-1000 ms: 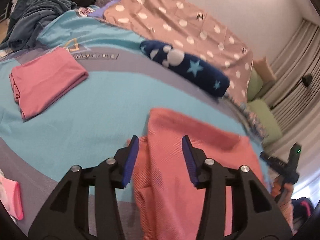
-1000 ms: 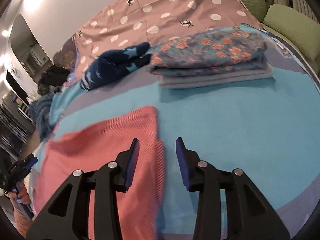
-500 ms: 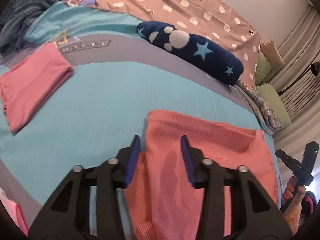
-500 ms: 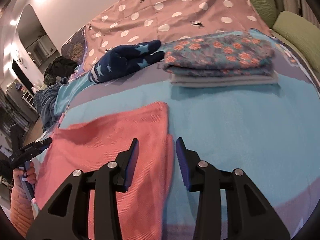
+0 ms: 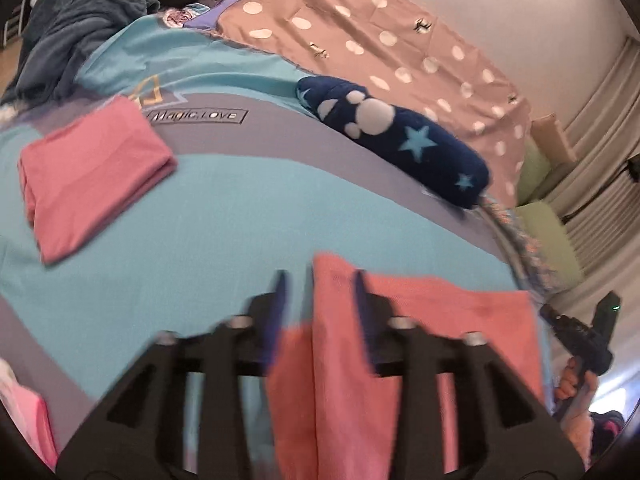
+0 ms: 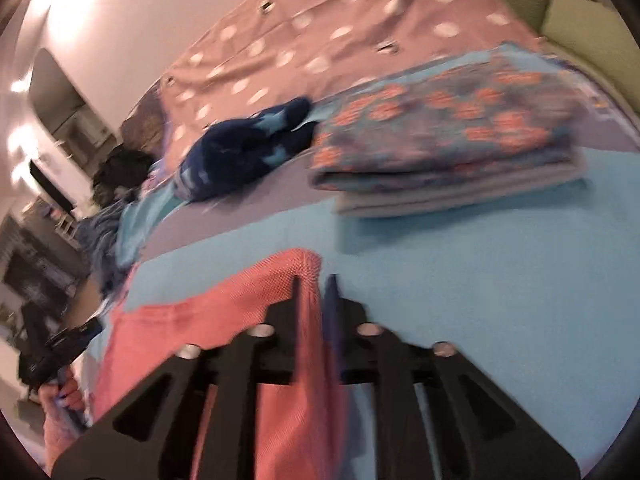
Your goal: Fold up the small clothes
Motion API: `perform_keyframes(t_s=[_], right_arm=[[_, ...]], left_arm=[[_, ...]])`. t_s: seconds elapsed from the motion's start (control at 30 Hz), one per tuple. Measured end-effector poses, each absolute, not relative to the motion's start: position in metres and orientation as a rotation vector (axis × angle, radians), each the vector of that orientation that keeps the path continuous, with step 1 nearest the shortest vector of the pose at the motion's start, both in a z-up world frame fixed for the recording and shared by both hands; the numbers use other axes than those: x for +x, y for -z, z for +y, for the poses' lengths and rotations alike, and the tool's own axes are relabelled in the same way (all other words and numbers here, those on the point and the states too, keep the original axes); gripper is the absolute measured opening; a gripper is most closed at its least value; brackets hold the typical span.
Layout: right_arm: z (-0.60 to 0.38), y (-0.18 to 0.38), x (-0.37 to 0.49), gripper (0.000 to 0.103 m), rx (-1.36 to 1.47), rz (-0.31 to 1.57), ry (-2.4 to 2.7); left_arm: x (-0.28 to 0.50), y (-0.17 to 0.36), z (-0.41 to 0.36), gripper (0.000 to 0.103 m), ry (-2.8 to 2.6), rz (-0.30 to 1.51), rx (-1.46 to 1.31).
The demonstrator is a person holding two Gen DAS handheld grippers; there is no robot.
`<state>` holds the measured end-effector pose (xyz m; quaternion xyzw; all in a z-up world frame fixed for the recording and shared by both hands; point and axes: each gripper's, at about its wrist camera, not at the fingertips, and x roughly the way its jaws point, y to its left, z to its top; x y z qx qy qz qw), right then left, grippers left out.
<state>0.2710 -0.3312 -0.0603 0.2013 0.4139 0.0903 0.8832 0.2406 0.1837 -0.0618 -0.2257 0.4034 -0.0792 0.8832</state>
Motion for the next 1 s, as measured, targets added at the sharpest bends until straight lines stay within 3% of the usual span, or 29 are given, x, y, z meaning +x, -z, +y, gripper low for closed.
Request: perform_keyframes(t_s=[0.2,0.4,0.8,0.87,0.9,1.0], right_arm=[[-0.346,0.06,0.171,0.042,0.388,0.877,-0.288],[-0.347,0.083,0.09,0.042,0.391,0.918,-0.292],[-0.327,0.083,0.043,0.043,0.361,0.933,-0.282],[-0.327,0.083,0.037,0.043,0.358,0.931,-0.268],[-0.328,0.084,0.034,0.043,0.366,0.93,-0.264],[-0.33,0.084,0.033,0.043,0.384,0.929,-0.247]], left_arm=[[0.133,0.048,0.199,0.049,0.286,0.771,-0.483],[0.048,0.068,0.197,0.049,0.339,0.802,-0.47],[0.036,0.097,0.159,0.045,0.346,0.837,-0.251],[0.039,0.096,0.159,0.026,0.36,0.828,-0.244],[0.041,0.095,0.159,0.004,0.371,0.829,-0.24],[0.028,0.065,0.163,0.002,0.3,0.727,-0.21]])
